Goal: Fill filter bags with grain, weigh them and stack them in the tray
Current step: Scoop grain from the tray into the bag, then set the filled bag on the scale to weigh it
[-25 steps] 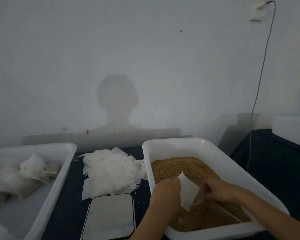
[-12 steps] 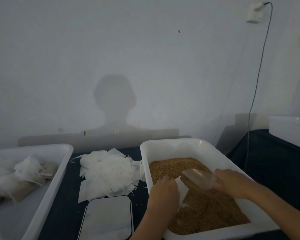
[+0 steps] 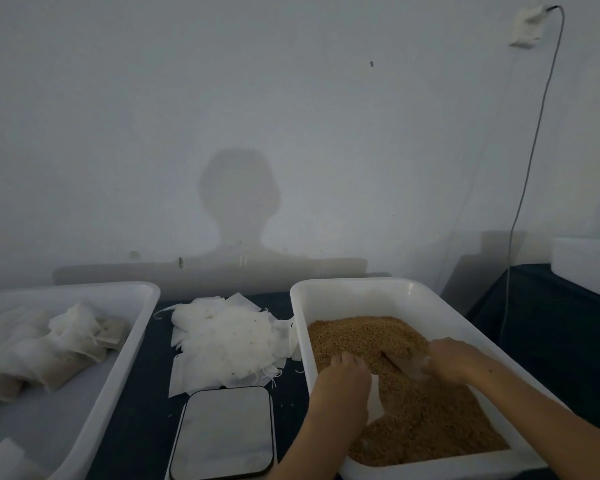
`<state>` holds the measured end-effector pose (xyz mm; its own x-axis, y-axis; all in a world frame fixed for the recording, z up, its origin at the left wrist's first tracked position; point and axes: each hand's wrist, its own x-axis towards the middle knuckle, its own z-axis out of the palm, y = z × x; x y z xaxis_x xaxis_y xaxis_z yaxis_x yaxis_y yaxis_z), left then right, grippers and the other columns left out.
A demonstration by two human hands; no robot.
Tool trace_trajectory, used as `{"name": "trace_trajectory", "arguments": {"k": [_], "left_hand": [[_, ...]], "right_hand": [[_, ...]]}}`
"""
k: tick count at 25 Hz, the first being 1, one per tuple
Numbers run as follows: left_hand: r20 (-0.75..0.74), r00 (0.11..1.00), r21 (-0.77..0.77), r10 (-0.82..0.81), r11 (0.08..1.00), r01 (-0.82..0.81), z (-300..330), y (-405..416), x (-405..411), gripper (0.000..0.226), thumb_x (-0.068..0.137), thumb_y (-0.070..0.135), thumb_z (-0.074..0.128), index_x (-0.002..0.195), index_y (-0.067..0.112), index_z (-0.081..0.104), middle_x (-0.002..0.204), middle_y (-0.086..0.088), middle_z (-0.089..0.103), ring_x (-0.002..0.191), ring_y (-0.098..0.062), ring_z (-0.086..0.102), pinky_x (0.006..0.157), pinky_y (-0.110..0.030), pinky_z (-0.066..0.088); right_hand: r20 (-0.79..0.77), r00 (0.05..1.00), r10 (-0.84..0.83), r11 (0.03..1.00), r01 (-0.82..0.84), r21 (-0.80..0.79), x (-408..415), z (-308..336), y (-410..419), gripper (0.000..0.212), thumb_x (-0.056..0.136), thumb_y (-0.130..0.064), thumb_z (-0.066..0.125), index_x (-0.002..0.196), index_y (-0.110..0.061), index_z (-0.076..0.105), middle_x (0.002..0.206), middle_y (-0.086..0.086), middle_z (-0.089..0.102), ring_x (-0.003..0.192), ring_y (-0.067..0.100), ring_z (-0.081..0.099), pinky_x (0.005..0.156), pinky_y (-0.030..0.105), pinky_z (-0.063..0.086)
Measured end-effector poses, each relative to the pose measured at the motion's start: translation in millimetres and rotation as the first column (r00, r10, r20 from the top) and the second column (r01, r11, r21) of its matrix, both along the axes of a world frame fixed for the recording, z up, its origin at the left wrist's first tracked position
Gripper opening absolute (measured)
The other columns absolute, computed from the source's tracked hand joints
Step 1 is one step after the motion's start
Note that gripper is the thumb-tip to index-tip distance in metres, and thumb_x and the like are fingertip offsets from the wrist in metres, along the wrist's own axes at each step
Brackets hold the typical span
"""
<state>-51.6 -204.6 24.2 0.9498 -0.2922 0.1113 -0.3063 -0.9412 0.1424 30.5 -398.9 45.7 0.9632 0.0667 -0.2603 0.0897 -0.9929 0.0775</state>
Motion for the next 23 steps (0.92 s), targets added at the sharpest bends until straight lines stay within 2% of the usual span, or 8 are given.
{"name": "trace_trajectory", "arguments": {"k": [5,8,11,13,17,19,21,23], "left_hand": [[0.039,0.999,-0.068,0.007,0.998,-0.005,2.8,1.6,-3.4,0.044,0.088,-0.006,0.049,0.129,0.002,0.036,0.132,-0.016,0.039,0.119,-0.028,0.043,0.1,-0.037,0.042],[0.077,0.997,-0.15,0.019,0.989,-0.007,2.8,3.2,-1.1,0.047,0.086,-0.009,0.048,0.13,0.004,0.035,0.133,-0.014,0.036,0.119,-0.027,0.042,0.099,-0.037,0.042],[0.101,0.994,-0.203,0.051,0.979,-0.03,0.7,5.6,3.4,0.046,0.087,-0.009,0.046,0.13,0.004,0.037,0.135,-0.013,0.039,0.123,-0.026,0.039,0.102,-0.034,0.039],[0.112,0.988,-0.238,0.108,0.968,-0.079,-1.2,7.6,7.9,0.041,0.088,-0.007,0.046,0.127,0.005,0.042,0.133,-0.012,0.044,0.122,-0.024,0.041,0.102,-0.032,0.039],[0.1,0.982,-0.273,0.158,0.954,-0.126,1.1,10.5,18.8,0.028,0.09,-0.004,0.045,0.115,0.007,0.051,0.122,-0.009,0.052,0.112,-0.021,0.048,0.093,-0.031,0.044],[0.085,0.986,-0.304,0.143,0.946,-0.111,1.6,10.2,21.9,0.031,0.09,-0.004,0.046,0.119,0.009,0.046,0.115,-0.009,0.057,0.104,-0.022,0.053,0.087,-0.031,0.048],[0.085,0.984,-0.35,0.159,0.929,-0.12,0.1,10.1,22.8,0.039,0.092,0.0,0.048,0.127,0.01,0.033,0.107,-0.009,0.061,0.093,-0.02,0.06,0.079,-0.028,0.051],[0.08,0.98,-0.382,0.182,0.914,-0.139,-1.2,11.3,22.0,0.034,0.094,0.005,0.048,0.124,0.01,0.033,0.104,-0.008,0.062,0.089,-0.019,0.062,0.075,-0.025,0.05]], "right_hand": [[0.023,0.998,0.059,0.994,-0.061,0.094,10.1,-19.6,2.2,0.039,0.1,-0.016,0.039,0.063,-0.029,0.035,0.074,-0.009,0.043,0.062,0.005,0.042,0.058,0.014,0.036],[0.054,0.997,0.052,0.99,-0.059,0.13,5.9,-23.5,-10.8,0.031,0.101,-0.022,0.038,0.071,-0.025,0.044,0.077,-0.01,0.047,0.065,0.004,0.044,0.058,0.016,0.037],[0.114,0.991,0.068,0.98,-0.087,0.179,-7.5,-17.4,-25.6,0.018,0.102,-0.035,0.034,0.09,-0.023,0.039,0.077,-0.01,0.047,0.063,0.002,0.042,0.056,0.018,0.036],[0.138,0.983,0.125,0.962,-0.154,0.225,-20.8,-10.6,-35.9,0.02,0.102,-0.038,0.033,0.087,-0.024,0.036,0.075,-0.008,0.048,0.061,0.003,0.041,0.057,0.019,0.035],[0.186,0.954,0.235,0.918,-0.281,0.28,-50.8,8.6,-48.8,0.02,0.1,-0.034,0.04,0.082,-0.026,0.036,0.069,-0.008,0.045,0.054,0.003,0.039,0.055,0.02,0.033],[0.208,0.935,0.287,0.896,-0.339,0.286,-62.4,18.9,-50.4,0.017,0.098,-0.038,0.042,0.086,-0.026,0.041,0.068,-0.007,0.047,0.056,0.002,0.044,0.055,0.018,0.035],[0.199,0.922,0.333,0.884,-0.379,0.275,-70.6,28.3,-50.3,0.02,0.097,-0.045,0.04,0.09,-0.026,0.045,0.071,-0.006,0.05,0.06,0.002,0.046,0.056,0.018,0.037],[0.168,0.914,0.37,0.871,-0.404,0.28,-76.8,36.2,-48.8,0.026,0.094,-0.051,0.036,0.093,-0.027,0.048,0.074,-0.006,0.053,0.063,0.001,0.048,0.058,0.017,0.038]]}}
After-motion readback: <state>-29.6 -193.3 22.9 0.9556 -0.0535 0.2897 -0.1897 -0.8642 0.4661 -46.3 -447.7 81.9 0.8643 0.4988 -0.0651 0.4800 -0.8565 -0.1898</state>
